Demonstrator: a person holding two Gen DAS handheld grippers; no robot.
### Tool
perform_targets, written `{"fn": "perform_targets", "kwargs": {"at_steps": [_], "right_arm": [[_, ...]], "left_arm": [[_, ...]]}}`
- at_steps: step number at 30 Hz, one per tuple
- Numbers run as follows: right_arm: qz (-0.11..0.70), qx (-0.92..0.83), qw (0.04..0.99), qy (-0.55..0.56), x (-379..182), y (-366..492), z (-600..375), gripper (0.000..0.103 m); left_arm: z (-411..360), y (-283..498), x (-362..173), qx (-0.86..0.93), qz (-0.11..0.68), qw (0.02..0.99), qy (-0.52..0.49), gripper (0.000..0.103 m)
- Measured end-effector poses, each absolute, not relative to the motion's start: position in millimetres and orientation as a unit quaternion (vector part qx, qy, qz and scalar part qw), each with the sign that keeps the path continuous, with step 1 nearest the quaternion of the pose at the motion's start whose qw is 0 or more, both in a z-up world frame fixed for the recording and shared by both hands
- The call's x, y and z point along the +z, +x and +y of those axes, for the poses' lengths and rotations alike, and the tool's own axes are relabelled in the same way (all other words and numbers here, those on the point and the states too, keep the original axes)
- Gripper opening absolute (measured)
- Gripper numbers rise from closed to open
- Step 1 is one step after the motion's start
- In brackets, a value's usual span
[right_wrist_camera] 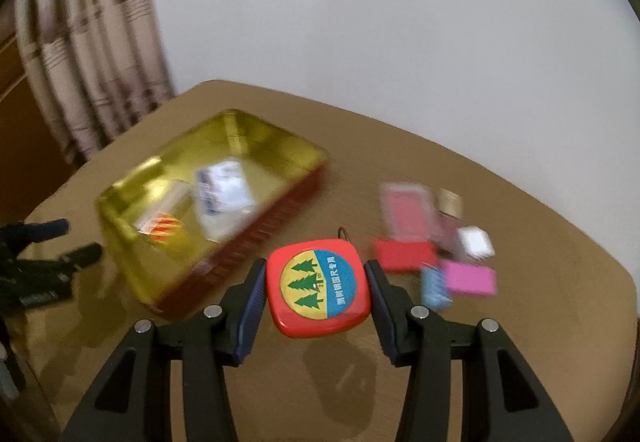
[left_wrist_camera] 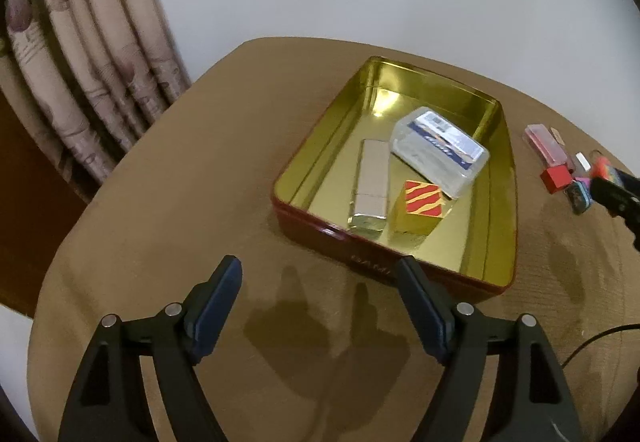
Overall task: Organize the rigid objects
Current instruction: 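Lower the red tape measure into the tin and open the right tool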
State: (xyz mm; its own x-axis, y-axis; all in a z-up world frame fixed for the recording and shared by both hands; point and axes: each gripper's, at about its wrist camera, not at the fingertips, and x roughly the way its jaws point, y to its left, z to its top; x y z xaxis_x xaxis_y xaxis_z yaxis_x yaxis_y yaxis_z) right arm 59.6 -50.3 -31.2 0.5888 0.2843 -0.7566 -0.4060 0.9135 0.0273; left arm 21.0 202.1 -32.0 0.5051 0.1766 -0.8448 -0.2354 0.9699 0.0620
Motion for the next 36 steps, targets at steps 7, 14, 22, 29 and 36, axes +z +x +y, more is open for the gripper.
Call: {"fn": "perform_targets", "kwargs": {"at_steps": [7,14,22,29,36], "right_arm": [[0.427,0.246,0.858,-0.143,-39.4,70.3,40.9,0.049],[0.467,0.233,0.833,-0.181,-61.4,84.3,77.0,0.049],[0.488,0.203,0.824,-0.201,-84.7,110.0,88.3,0.048],[0.498,0.196,0.821,-0.198,-103.0,119.8,95.7,0.048],[0.493,0.193,0.821,-0.211,-104.8,115.4,100.9,0.049]], "left_arm": [[219.7,11.1,-28.7,0.151,0.467,0.871,-0.029,0.079],[227.4,12.4,-36.0,0.154,0.473,0.866,-0.041,0.08],[229.4,14.6,-41.2,0.161,0.484,0.859,-0.04,0.08],[234.8,15.1,-45.9,0.166,0.489,0.855,-0.05,0.08],[235.4,15.9,-48.8,0.156,0.496,0.852,-0.064,0.08]]}}
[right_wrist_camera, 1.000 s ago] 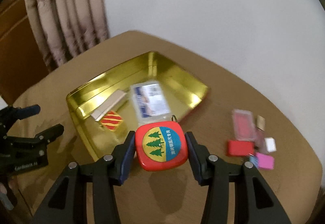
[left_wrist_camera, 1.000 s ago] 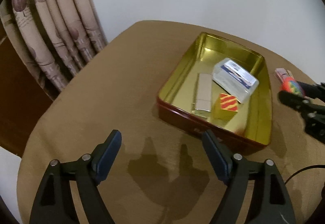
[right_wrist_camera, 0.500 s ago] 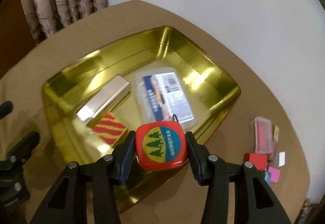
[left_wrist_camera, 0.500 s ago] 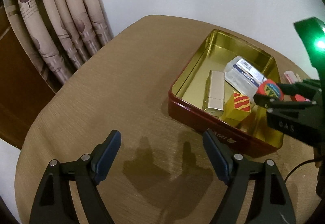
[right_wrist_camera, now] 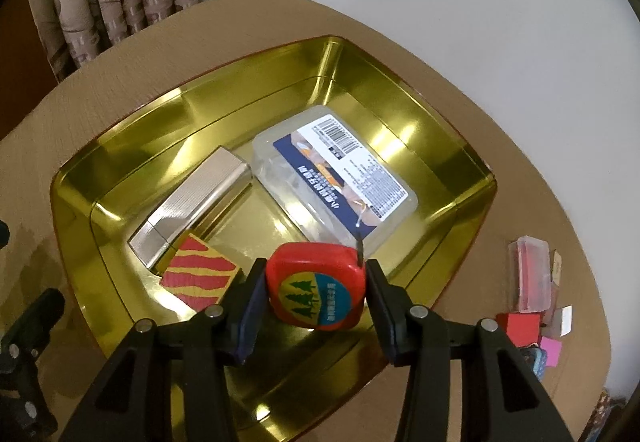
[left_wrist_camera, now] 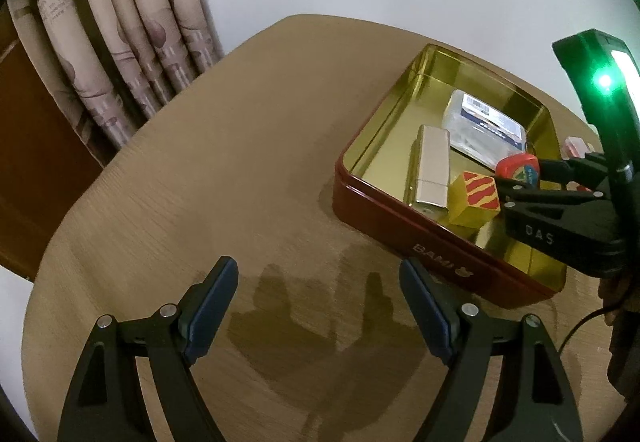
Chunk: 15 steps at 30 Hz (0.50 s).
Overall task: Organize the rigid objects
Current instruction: 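Lower the red tape measure into the tin and open the right tool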
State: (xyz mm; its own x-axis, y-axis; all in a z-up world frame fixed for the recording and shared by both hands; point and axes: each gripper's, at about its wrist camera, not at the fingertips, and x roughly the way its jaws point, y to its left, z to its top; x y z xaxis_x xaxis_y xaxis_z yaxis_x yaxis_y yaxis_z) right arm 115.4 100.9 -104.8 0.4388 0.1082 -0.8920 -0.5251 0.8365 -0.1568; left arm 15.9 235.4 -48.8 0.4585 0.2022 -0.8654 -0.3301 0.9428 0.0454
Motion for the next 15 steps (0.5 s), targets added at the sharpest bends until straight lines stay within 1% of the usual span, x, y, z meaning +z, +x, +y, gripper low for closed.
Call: {"fn": "perform_targets", "kwargs": {"at_steps": [2,4,11,15], "right_arm": [[0.49,0.192,0.825,-0.208,-100.5,114.2,103.9,0.053],[0.483,0.195,0.831,-0.196,-90.5,110.4,100.4,0.061],[0.446,0.192,0.862,-0.148,-45.5,87.0,48.6,0.063],[0.445,0.145,0.873,-0.139,-46.2,79.7,-10.9,0.063]], "left_arm": [[236.6,15.4,-47.8,0.158,0.491,0.854,-0.067,0.081],[236.7,15.7,-47.9,0.159,0.49,0.855,-0.065,0.081],[237.1,15.1,-48.5,0.17,0.485,0.856,-0.053,0.081],[237.6,14.3,-44.5,0.178,0.475,0.86,-0.054,0.081]]}}
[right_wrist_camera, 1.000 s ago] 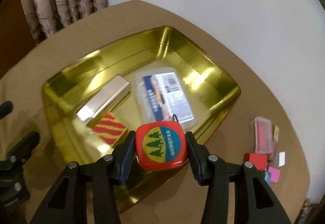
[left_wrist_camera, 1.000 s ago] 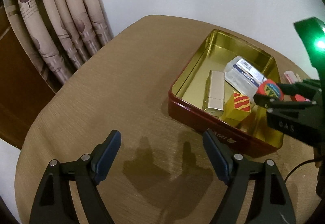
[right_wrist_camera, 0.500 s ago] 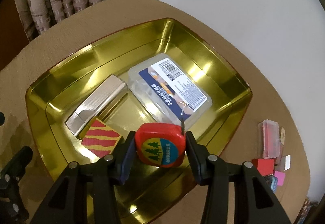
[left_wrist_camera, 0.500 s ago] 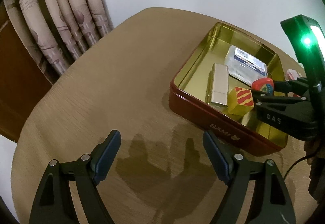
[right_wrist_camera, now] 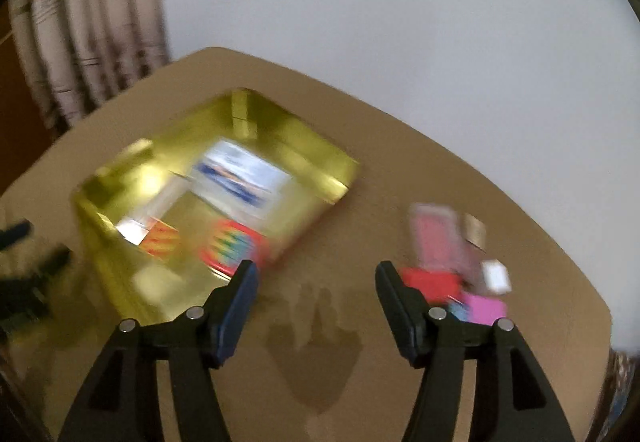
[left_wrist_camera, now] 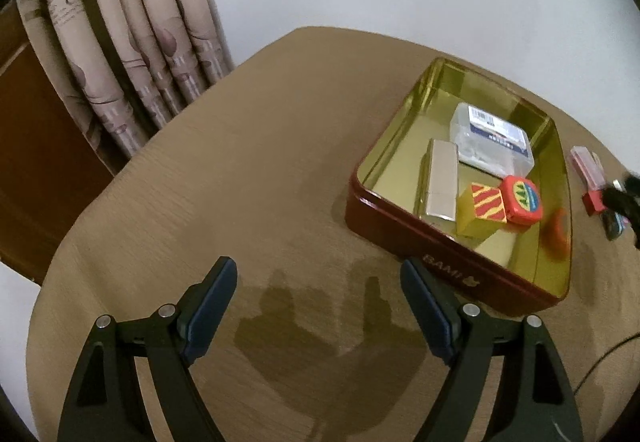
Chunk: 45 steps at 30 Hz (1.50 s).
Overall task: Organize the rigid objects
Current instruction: 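Lower the red tape measure into the tin and open the right tool, then grasp the red block with the left tool while the right tool grasps the blue keychain tin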
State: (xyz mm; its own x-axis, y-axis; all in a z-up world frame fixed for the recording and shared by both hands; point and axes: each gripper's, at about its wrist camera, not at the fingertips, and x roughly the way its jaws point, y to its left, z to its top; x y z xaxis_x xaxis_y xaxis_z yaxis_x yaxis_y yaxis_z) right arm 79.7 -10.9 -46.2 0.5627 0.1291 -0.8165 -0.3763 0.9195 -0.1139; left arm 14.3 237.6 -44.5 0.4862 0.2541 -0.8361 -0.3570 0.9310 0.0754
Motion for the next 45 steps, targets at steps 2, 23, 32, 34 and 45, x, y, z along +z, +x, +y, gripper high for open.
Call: {"fn": "perform_targets", "kwargs": {"at_steps": [2,23,32,34,45], "right_arm": [[0.456,0.113,0.873,-0.132,-55.9,79.8,-46.9,0.063],[0.484,0.082,0.87,-0.042,-121.6,132.6,-141.4,0.045],[0.465,0.085,0.88,-0.044,-119.4,113.5,-170.0,0.021],[0.461,0.076,0.883,-0.047,-120.3,101.5,-184.3,0.021],[0.426,0.062,0.901,-0.06,-125.6,67.5,-220.4,0.022]], "left_arm": [[236.3,13.9,-42.3,0.179,0.471,0.862,-0.052,0.082],[156.3,31.8,7.7,0.111,0.454,0.883,0.05,0.086],[55.5,72.5,-20.9,-0.03,0.49,0.869,0.056,0.087],[37.7,84.8,-31.2,-0.046,0.499,0.863,0.054,0.087],[-30.5,160.1,-76.4,-0.115,0.52,0.842,0.082,0.086]]}}
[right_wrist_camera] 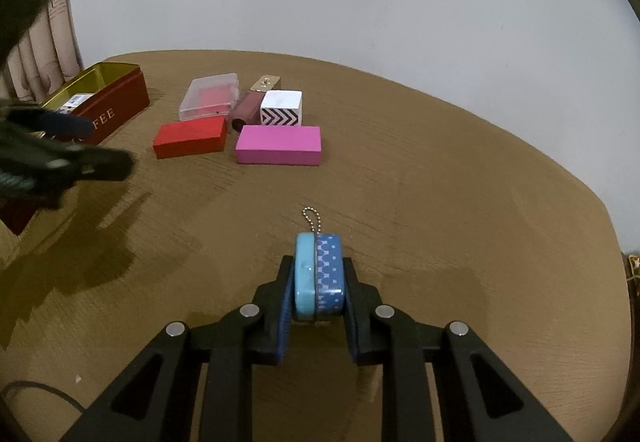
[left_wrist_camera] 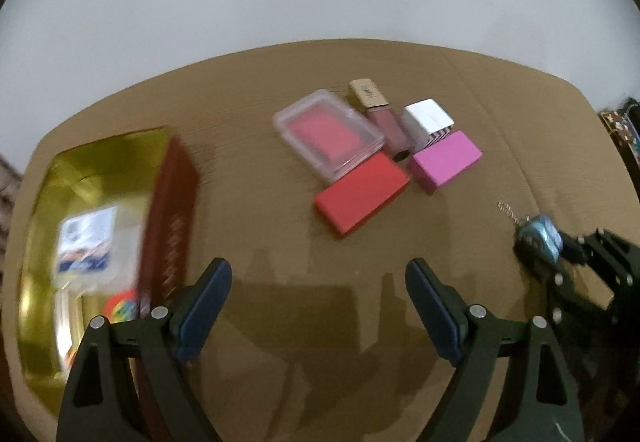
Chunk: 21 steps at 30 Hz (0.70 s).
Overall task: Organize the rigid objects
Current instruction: 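Grasp the red block with the left tool while the right tool grasps the blue keychain tin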
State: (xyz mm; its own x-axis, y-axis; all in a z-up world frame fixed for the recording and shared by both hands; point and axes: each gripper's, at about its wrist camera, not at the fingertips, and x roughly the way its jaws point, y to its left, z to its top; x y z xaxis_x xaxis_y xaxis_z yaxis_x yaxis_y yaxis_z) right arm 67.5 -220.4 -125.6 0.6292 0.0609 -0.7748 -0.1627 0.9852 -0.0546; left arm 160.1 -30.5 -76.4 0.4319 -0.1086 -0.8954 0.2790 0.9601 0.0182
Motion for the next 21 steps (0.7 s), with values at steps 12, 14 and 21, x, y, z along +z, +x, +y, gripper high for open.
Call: {"fn": "perform_targets", "kwargs": {"at_steps": [12,14,21], "right_arm": [[0.422,0.066,0.903,-0.047,-126.3,52.3,-224.7,0.022],[0.422,0.067,0.903,-0.046,-128.9,56.6,-223.5,0.022],[0.422,0.066,0.903,-0.051,-129.0,57.7,-222.9,0.022]], "left_arm": [[-61.8,203.6,-101.5,-0.132,0.527,0.835,0.091,0.067],[-64.0,202.4,-99.6,-0.135,0.524,0.837,0.084,0.046],[-52.5,170.7,-97.6,-0.142,0.528,0.835,0.058,0.03]]}}
